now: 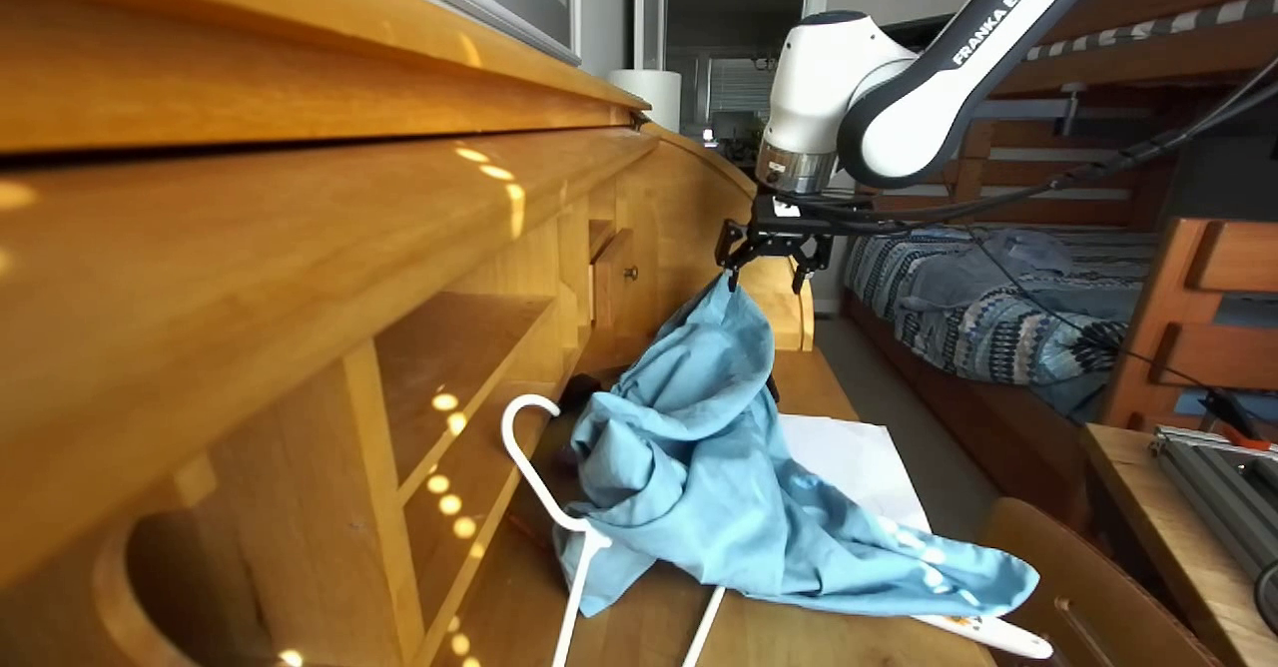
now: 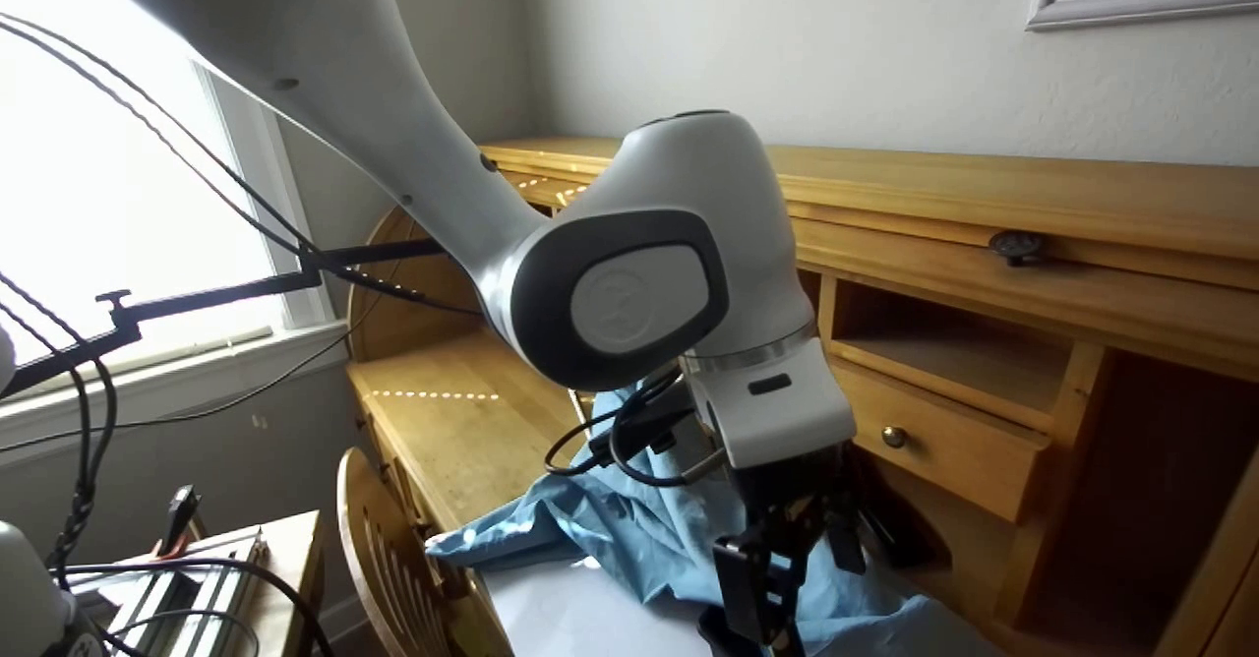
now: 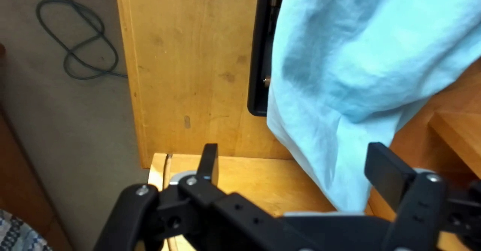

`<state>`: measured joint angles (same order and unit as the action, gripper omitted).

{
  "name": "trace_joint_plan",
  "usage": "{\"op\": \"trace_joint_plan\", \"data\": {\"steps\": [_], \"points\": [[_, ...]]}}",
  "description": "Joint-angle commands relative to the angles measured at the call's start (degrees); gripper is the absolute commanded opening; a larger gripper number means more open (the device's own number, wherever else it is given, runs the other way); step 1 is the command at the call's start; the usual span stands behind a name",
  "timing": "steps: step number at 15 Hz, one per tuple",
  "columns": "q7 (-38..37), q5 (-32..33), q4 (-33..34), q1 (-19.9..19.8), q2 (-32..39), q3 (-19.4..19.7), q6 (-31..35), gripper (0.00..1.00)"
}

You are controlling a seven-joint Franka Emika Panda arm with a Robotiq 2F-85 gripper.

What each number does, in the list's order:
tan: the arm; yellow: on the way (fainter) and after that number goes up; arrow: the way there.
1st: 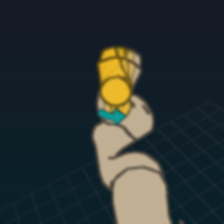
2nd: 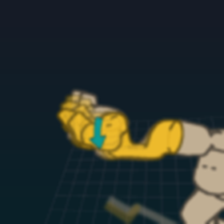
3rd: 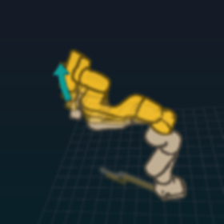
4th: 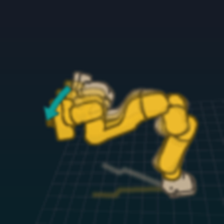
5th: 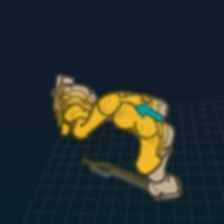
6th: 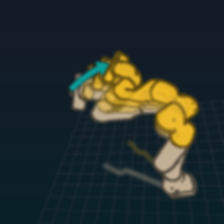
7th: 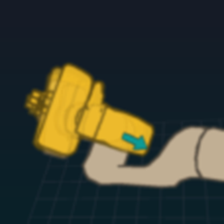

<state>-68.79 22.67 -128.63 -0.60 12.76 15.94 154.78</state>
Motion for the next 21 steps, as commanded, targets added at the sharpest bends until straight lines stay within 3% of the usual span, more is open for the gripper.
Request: {"op": "trace_joint_plan", "data": {"steps": [1,2,3,4,14,18,21], "points": [[2.5,-1.9,2.8,-0.6,3.7,-0.8,0.2,1.0],[2.7,-2.3,3.6,-0.5,4.9,-0.9,0.5,1.0],[2.8,-2.7,4.2,-0.3,5.6,-0.9,0.7,0.75],[3.1,-2.8,4.7,-0.2,6.0,-0.9,0.8,0.74],[3.2,-3.1,6.2,-0.1,7.2,0.4,1.6,0.01],[2.8,-3.8,4.6,-0.3,5.9,0.7,2.6,0.0],[0.4,-5.4,0.1,-0.3,1.3,2.2,7.4,0.0]]}}
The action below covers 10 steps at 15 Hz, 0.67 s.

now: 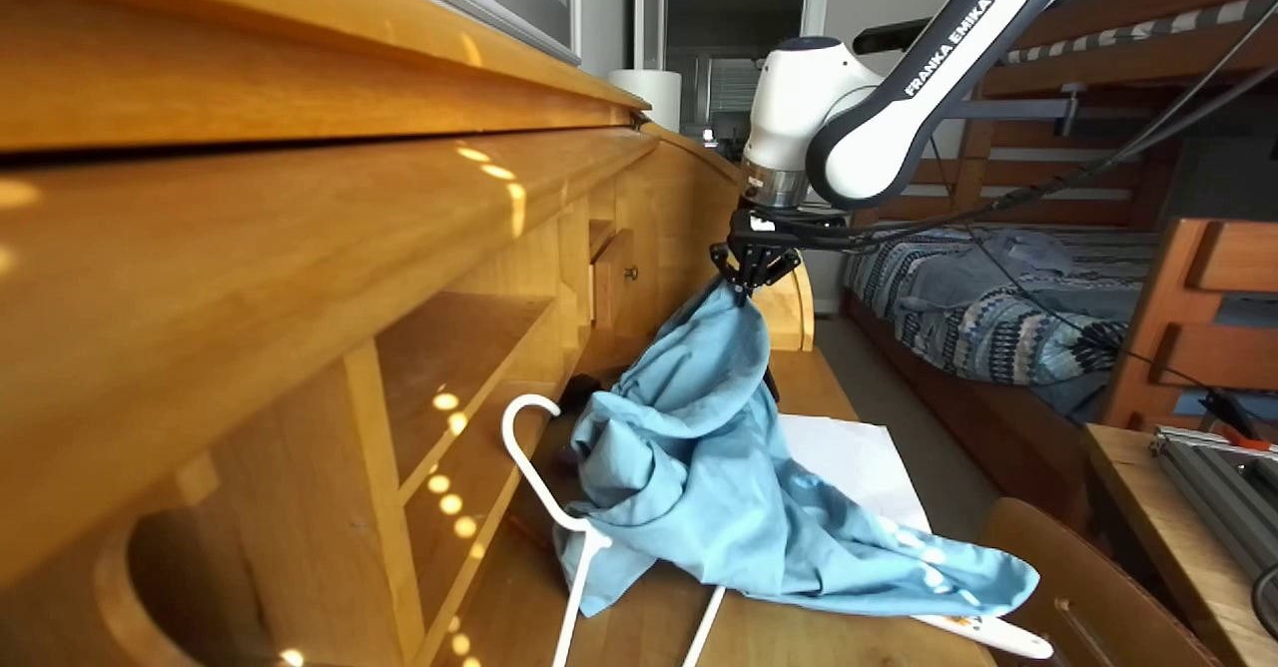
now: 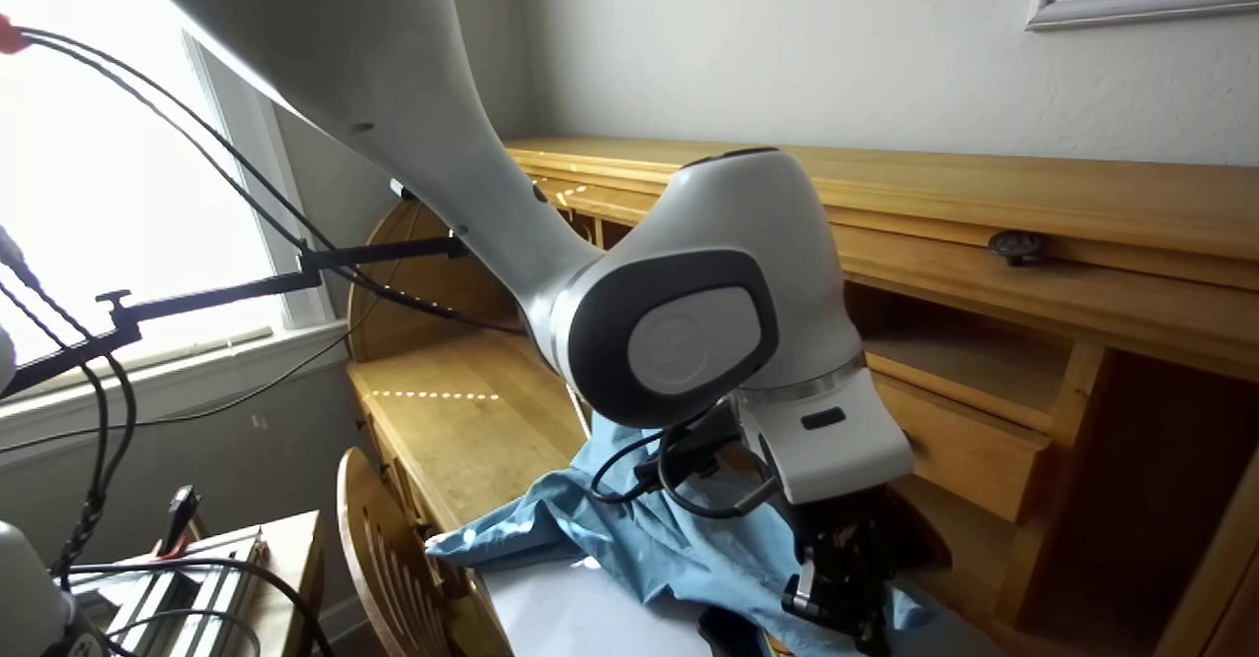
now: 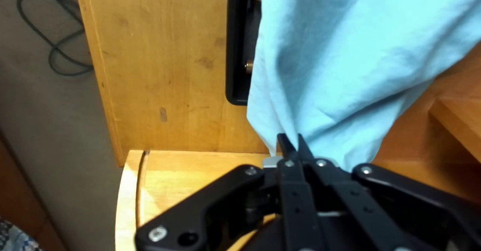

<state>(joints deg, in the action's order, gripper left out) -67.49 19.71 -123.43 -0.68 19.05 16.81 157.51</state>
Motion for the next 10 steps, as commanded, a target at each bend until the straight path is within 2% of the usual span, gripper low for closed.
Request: {"op": "trace_joint_plan", "data": {"steps": [1,3,6,9,10], "points": [[-1.8,-3.0,-6.8,-0.1,-6.9,2.4,7.1,0.0],[-4.0,-1.8,-10.1,0.4,-11.4,5.9,10.6,0.0],[-10.9,4.2,-14.2,1.2,-18.6,11.5,14.8,0.0],[-22.8,18.3,-13.3,1.5,-23.5,16.9,17.9,0.0],[-26.3,23.0,-11.7,-0.1,-25.1,16.5,17.7,0.0]]}}
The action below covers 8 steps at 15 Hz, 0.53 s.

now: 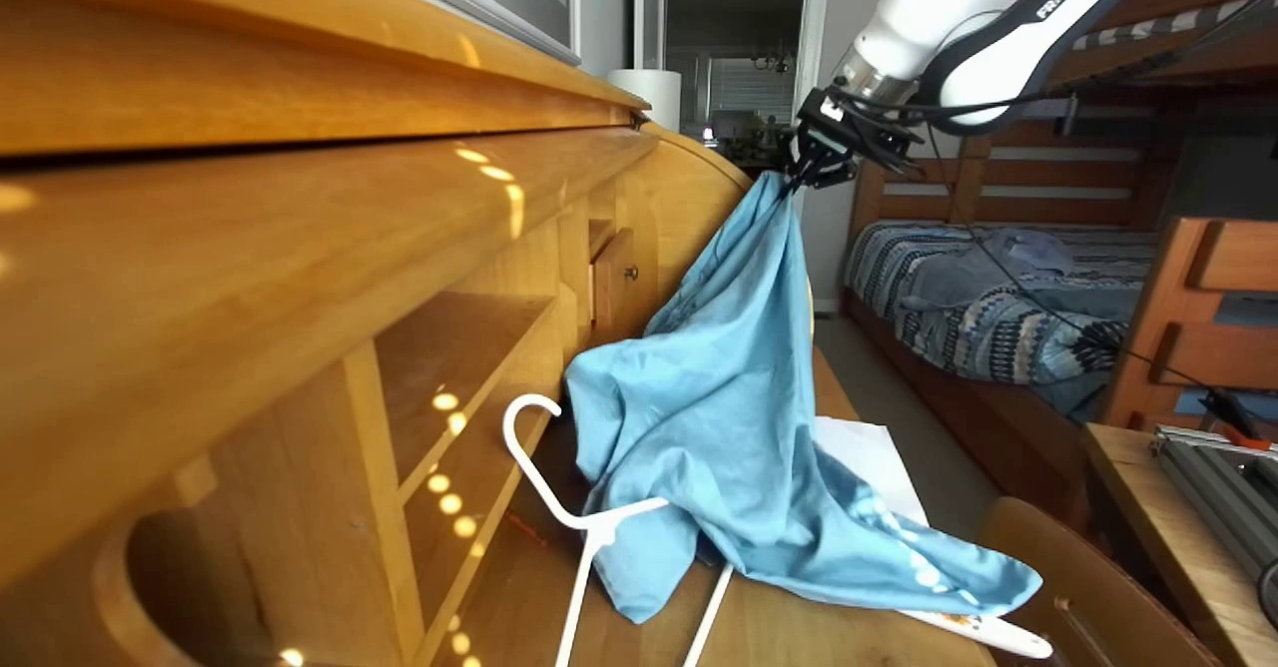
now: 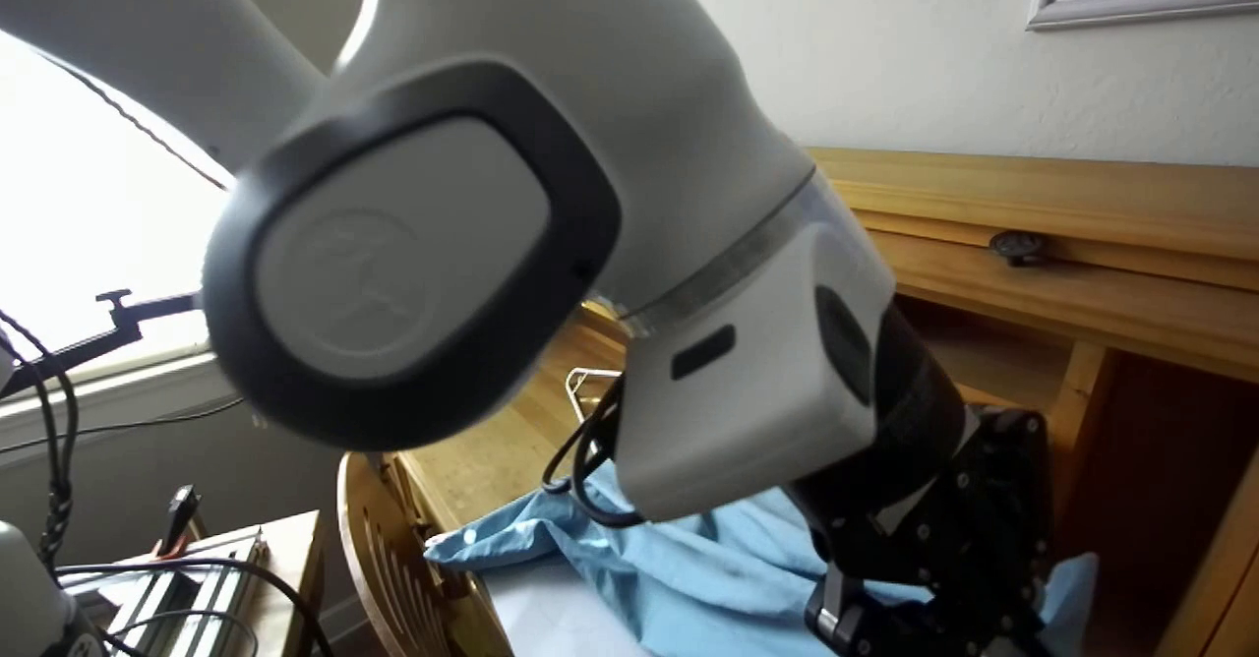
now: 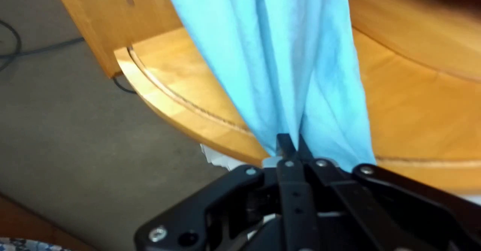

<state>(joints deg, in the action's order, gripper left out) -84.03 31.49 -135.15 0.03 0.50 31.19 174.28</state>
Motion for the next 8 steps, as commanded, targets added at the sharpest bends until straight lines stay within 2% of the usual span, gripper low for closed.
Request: {"op": "trace_joint_plan", "data": {"steps": [1,3,5,7,8], "points": [[-13.5,15.8,1.6,-2.9,-8.3,0.5,0.2,0.0],[-21.6,24.8,3.5,-8.7,-12.5,-5.3,-1.4,0.0],[-30.6,33.3,2.2,-12.8,-18.4,-11.5,-5.7,0.0],[-39.3,40.5,0.1,-14.7,-21.0,-16.8,-11.5,0.0],[-41.7,41.9,-1.7,-14.5,-21.9,-18.6,-14.0,0.0]]}}
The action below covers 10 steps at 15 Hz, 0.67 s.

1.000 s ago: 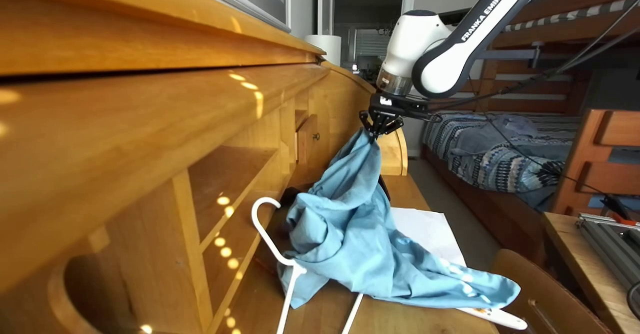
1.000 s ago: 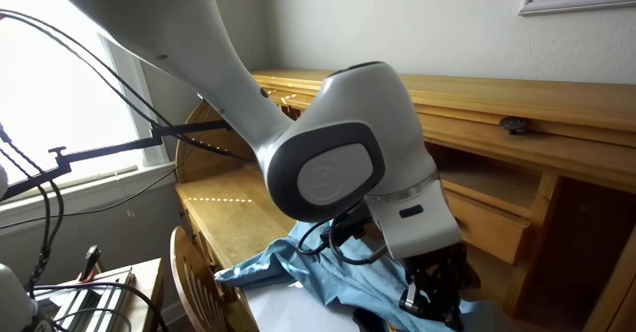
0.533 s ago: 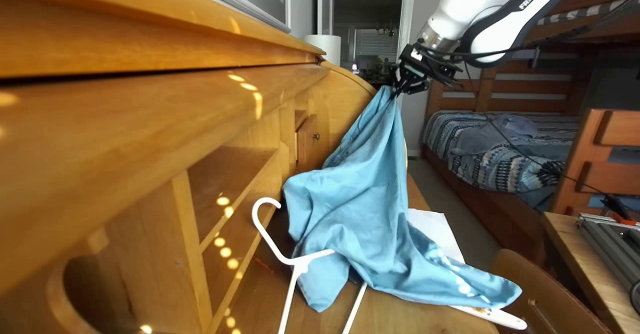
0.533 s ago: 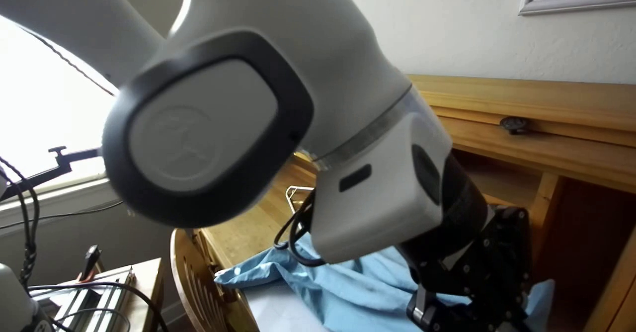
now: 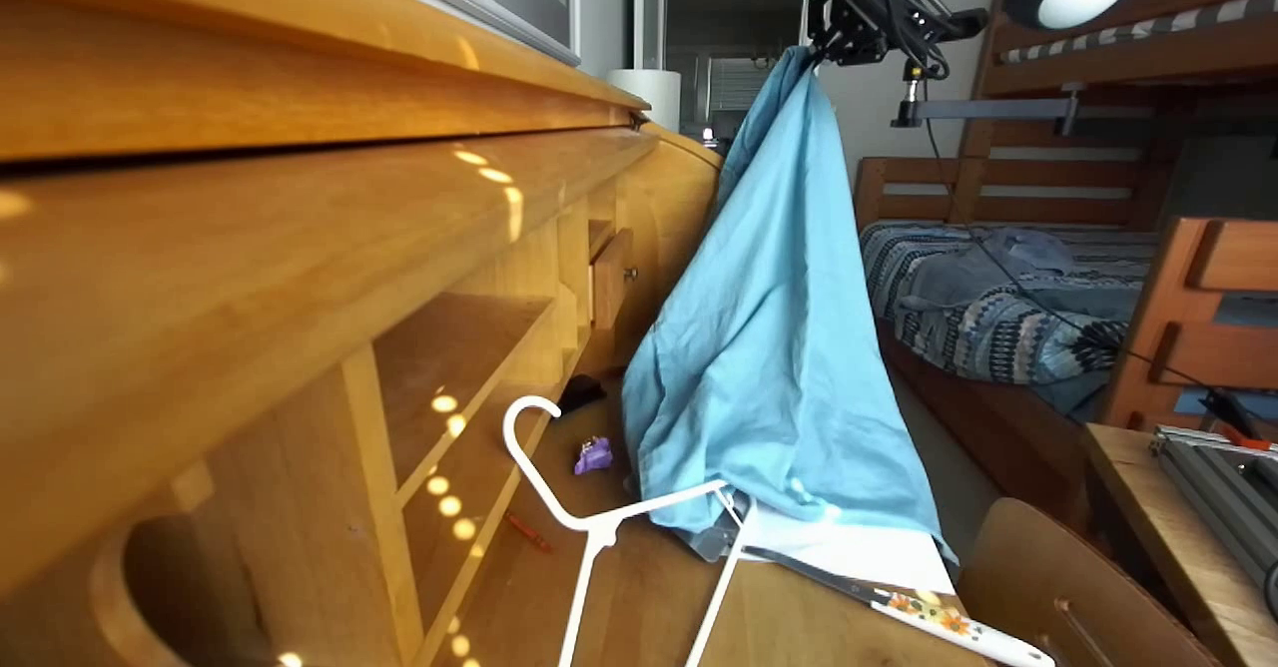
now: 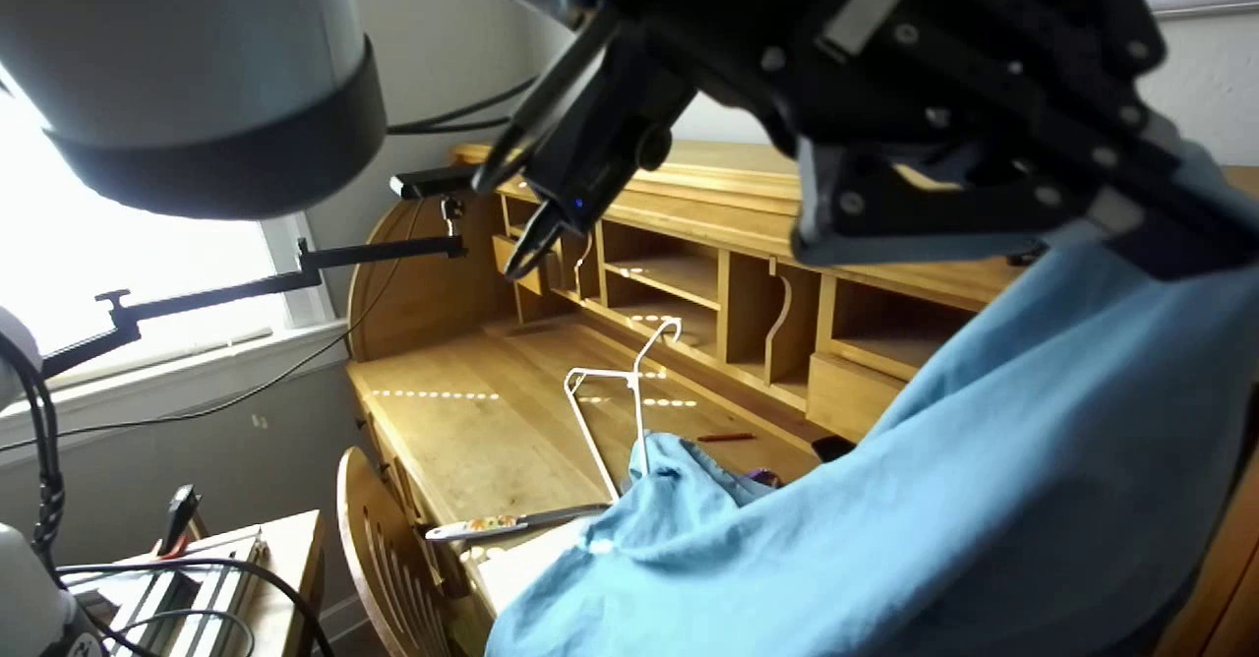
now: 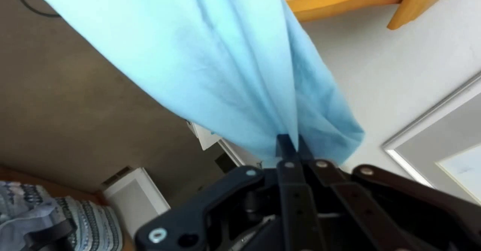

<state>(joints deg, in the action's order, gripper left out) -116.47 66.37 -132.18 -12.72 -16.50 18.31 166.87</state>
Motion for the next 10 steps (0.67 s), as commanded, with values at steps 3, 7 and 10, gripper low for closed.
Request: {"op": "trace_joint_plan", "data": {"steps": [3,7,10], "points": [[-11.9,5.9,-8.6,0.0,-4.7,-9.7,-12.8,0.0],[-10.7,-0.9,-11.6,2.2,0.6,-10.5,-13.6,0.0],[-9.3,-8.2,-12.6,2.0,5.8,-7.7,-10.5,0.0]]}}
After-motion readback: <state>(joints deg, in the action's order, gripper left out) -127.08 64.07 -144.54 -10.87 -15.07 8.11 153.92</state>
